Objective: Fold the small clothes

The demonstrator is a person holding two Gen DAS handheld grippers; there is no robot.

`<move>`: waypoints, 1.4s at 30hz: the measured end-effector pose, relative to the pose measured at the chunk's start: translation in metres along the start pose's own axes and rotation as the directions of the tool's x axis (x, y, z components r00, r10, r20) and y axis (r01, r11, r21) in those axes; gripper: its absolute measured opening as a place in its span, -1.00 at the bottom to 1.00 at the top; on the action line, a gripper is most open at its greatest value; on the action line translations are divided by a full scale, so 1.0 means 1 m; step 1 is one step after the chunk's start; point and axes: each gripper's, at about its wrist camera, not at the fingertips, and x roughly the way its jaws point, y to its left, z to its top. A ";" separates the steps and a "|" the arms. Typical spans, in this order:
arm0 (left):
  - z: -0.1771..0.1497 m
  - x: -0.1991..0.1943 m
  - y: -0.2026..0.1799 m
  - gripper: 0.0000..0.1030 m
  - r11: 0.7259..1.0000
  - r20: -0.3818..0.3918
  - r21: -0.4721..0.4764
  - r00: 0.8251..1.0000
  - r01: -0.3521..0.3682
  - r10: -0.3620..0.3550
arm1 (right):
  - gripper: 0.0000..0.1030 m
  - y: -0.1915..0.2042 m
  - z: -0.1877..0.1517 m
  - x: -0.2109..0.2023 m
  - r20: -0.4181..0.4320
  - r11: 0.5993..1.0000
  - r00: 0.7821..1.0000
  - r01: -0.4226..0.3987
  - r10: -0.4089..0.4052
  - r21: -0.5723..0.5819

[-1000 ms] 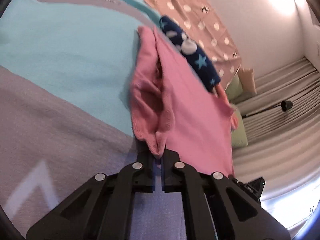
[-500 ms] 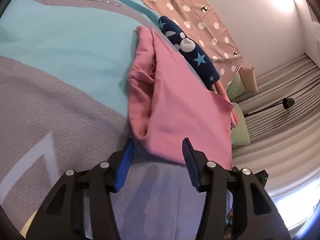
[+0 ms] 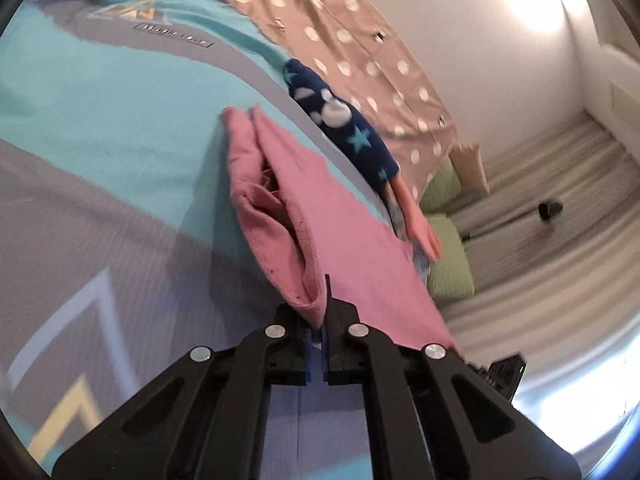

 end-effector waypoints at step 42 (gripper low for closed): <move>-0.116 0.281 -0.244 -0.07 0.746 -0.447 0.653 0.862 0.131 0.240 | -0.38 -0.080 -0.068 -0.062 -0.027 0.999 0.999 -0.039 0.039 0.001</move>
